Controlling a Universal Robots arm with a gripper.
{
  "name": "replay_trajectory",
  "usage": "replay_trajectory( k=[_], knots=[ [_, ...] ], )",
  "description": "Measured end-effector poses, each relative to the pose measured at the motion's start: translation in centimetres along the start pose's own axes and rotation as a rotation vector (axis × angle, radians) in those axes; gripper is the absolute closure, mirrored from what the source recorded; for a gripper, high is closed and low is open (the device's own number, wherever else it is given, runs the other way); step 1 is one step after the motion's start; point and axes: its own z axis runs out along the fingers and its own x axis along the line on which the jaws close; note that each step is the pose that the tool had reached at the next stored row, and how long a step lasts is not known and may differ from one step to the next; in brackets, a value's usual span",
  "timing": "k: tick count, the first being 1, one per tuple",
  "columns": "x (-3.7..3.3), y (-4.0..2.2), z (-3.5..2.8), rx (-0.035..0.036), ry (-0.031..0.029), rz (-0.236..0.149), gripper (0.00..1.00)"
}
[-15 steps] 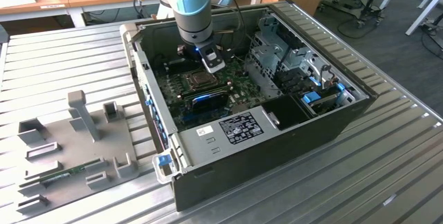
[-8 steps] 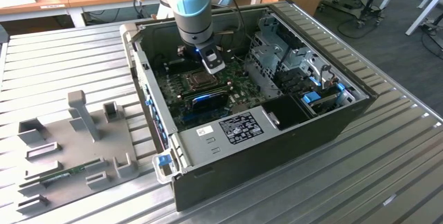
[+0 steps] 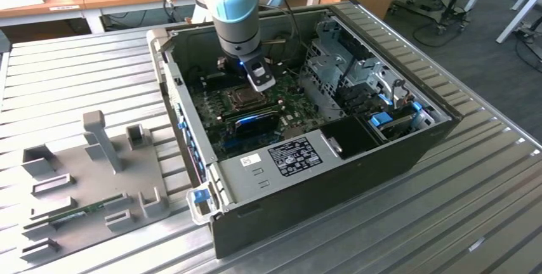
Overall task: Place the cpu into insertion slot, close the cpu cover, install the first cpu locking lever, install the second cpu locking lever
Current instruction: 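Install the first cpu locking lever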
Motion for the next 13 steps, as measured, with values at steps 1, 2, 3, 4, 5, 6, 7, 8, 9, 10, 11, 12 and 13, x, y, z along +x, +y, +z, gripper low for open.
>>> replay_trajectory(
  k=[1, 2, 3, 4, 5, 6, 7, 8, 9, 10, 11, 12, 13],
  knots=[
    [0.00, -0.01, 0.00, 0.0008, 0.0001, 0.000, 0.90],
    [0.00, -0.02, 0.00, 0.0009, 0.0001, 0.000, 0.90],
    [0.00, -0.03, 0.00, 0.0011, 0.0001, 0.000, 0.90],
    [0.01, -0.03, 0.00, 0.0012, 0.0001, 0.000, 0.90],
    [0.01, -0.03, 0.01, 0.0011, 0.0001, 0.000, 0.90],
    [0.01, -0.03, 0.01, 0.0008, 0.0002, 0.000, 0.90],
    [0.01, -0.02, 0.02, -0.0001, 0.0005, 0.000, 0.90],
    [0.01, -0.02, 0.02, -0.0011, 0.0008, 0.001, 0.90],
    [0.02, -0.02, 0.02, -0.0023, 0.0012, 0.001, 0.90],
    [0.01, -0.02, 0.02, -0.0036, 0.0018, 0.002, 0.90],
    [0.01, -0.02, 0.01, -0.0051, 0.0024, 0.002, 0.90],
    [0.01, -0.03, 0.01, -0.0069, 0.0031, 0.003, 0.90],
    [0.01, -0.03, 0.01, -0.0101, 0.0043, 0.003, 0.90]
  ],
)
